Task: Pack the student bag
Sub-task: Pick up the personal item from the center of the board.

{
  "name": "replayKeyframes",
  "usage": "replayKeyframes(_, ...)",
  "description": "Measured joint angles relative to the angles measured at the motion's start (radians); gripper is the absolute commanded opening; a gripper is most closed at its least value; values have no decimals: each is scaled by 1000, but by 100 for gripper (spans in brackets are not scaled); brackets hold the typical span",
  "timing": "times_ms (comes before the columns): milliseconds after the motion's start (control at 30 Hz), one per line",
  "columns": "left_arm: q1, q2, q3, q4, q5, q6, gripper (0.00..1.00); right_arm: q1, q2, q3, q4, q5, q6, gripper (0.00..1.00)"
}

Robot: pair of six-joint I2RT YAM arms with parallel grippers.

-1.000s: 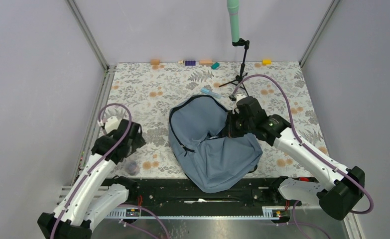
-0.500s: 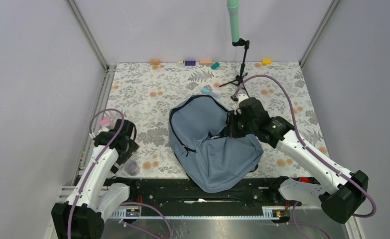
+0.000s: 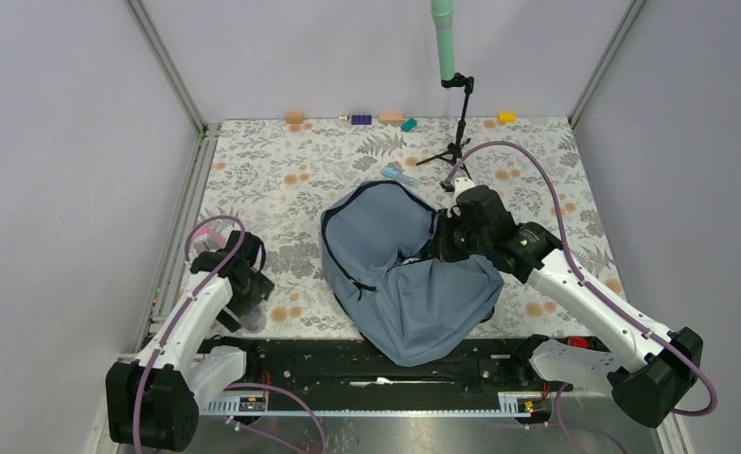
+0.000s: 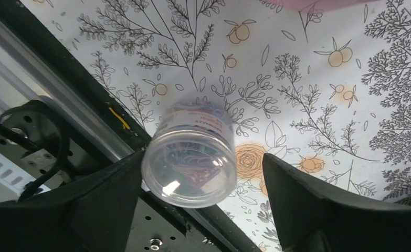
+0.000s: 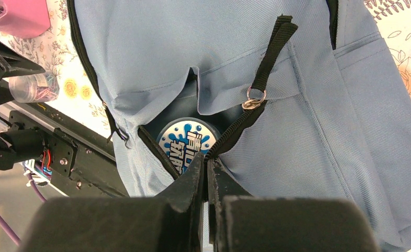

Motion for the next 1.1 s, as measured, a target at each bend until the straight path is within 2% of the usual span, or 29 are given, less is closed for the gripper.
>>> replayKeyframes(133, 0, 1, -27, 35, 32, 3, 46, 0, 0, 0, 0, 0, 0, 0)
replayKeyframes(200, 0, 1, -32, 48, 45, 12, 35, 0, 0, 0, 0, 0, 0, 0)
replayKeyframes(233, 0, 1, -32, 50, 47, 17, 34, 0, 0, 0, 0, 0, 0, 0)
replayKeyframes(367, -18, 3, -31, 70, 51, 29, 32, 0, 0, 0, 0, 0, 0, 0)
replayKeyframes(567, -137, 68, 4, 123, 45, 32, 32, 0, 0, 0, 0, -1, 2, 0)
replayKeyframes(833, -237, 110, 35, 207, 38, 86, 49, 0, 0, 0, 0, -6, 6, 0)
replayKeyframes(967, -268, 138, 34, 259, 41, 145, 48, 0, 0, -6, 5, -8, 10, 0)
replayKeyframes(1100, -310, 140, 33, 303, 39, 202, 39, 0, 0, -6, 6, -9, 18, 0)
